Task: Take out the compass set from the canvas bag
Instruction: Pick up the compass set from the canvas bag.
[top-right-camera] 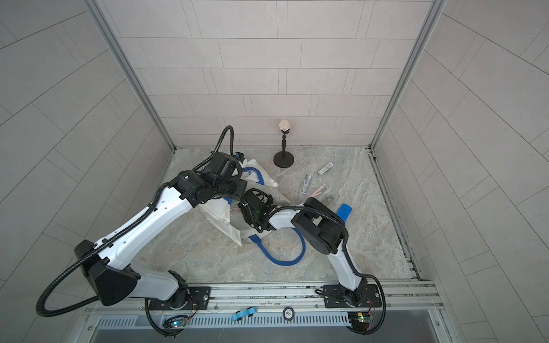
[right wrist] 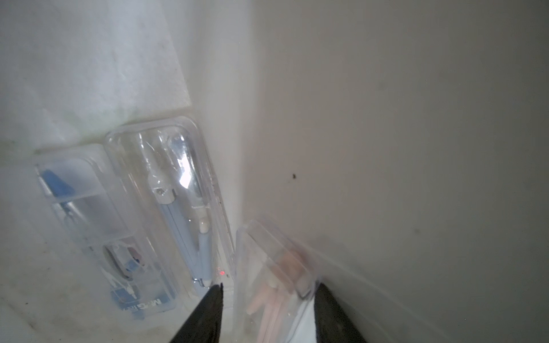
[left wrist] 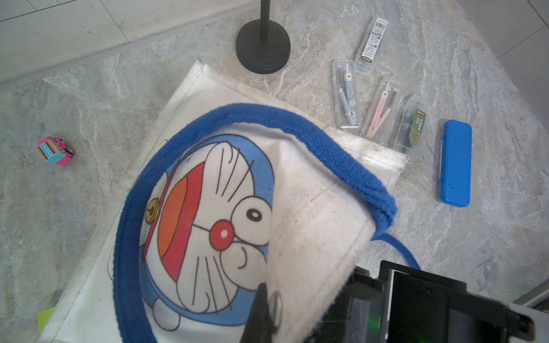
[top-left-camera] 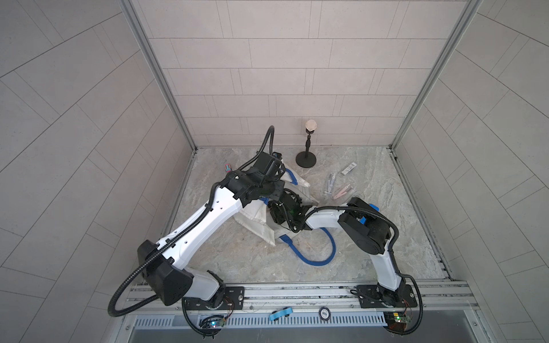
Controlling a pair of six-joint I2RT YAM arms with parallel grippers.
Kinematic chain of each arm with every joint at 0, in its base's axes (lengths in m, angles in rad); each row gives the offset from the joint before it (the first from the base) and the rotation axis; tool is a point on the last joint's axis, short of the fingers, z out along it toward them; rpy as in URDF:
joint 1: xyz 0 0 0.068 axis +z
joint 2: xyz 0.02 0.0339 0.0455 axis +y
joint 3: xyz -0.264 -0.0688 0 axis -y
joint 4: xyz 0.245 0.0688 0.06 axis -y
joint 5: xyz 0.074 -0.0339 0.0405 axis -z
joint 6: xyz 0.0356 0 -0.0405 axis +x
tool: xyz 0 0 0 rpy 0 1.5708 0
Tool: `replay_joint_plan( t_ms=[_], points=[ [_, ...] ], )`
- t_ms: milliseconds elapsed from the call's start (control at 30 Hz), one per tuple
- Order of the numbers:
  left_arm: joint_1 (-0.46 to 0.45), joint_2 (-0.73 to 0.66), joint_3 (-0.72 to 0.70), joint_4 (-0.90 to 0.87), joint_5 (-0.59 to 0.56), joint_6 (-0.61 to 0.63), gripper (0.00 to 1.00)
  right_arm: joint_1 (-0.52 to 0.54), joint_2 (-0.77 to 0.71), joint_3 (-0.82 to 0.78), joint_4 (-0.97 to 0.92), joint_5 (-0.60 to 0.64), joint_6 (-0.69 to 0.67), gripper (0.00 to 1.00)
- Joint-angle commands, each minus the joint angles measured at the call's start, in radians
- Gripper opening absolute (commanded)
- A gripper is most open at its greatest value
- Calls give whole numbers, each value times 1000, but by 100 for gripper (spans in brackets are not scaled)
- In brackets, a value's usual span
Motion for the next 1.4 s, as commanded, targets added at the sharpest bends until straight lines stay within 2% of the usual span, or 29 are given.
replay_joint_plan(
  t_ms=[0, 133, 267, 467, 567, 700, 767, 1100, 1267, 1367],
  points=[
    [-9, -13, 9, 2, 0, -6, 0, -6, 18, -28, 145, 59, -12, 47],
    [-10, -15, 7, -2, -4, -5, 0, -19, 36, -36, 309, 59, -62, 48],
    [-10, -12, 11, -3, -5, -5, 0, -22, 90, -19, 387, 25, -41, 50],
    [-10, -1, 29, -6, -8, -10, 0, -23, 109, -22, 367, 14, -30, 45],
    [-9, 4, 34, -5, -12, -11, 0, -22, 114, -25, 373, 7, -26, 39],
    [-9, 16, 47, -7, -27, -15, 0, -28, 93, -45, 420, -8, -38, 20],
    [-9, 25, 52, -6, -31, -11, 0, -33, 64, -59, 427, -22, -45, 17],
    [-3, 59, 69, 18, -115, -18, 0, -29, -245, -240, 330, -86, -117, 12],
    [3, 56, 63, 48, -123, -36, 0, -58, -461, -344, 98, -131, -208, 12],
    [12, 46, 49, 65, -121, -36, 0, -90, -604, -395, -76, -152, -331, 12]
  ],
)
